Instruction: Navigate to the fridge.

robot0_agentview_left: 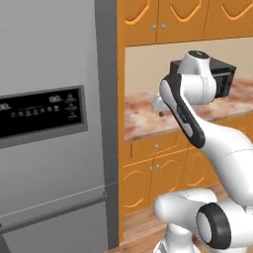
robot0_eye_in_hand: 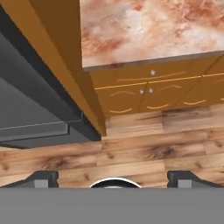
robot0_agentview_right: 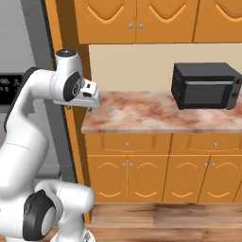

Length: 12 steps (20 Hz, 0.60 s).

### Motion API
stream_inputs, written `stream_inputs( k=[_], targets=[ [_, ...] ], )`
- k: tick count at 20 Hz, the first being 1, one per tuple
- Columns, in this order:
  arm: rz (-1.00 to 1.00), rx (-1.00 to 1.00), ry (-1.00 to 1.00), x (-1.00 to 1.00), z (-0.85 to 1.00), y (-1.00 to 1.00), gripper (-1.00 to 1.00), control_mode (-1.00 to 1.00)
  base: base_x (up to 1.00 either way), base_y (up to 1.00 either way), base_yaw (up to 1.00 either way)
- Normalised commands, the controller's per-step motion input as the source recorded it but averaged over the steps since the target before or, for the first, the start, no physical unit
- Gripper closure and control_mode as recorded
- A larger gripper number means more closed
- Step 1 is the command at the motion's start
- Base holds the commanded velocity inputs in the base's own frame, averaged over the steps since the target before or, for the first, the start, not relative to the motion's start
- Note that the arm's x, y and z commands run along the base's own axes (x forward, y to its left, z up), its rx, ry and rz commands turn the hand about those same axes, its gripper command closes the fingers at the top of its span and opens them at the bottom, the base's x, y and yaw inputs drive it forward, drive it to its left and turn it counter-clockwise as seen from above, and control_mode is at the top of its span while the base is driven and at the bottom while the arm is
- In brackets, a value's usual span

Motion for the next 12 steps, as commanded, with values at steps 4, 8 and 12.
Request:
stream_inputs(
  k=[4,8,12],
  targets=[
    [0.00,0.00,0.00,0.00,0.00,0.00,-1.00,1.00,-0.54,1.00,0.00],
    [0.00,0.00,0.00,0.00,0.00,0.00,-1.00,1.00,-0.57,1.00,0.00],
    [0.00,0.00,0.00,0.00,0.00,0.00,-1.00,1.00,-0.46,1.00,0.00]
  ],
)
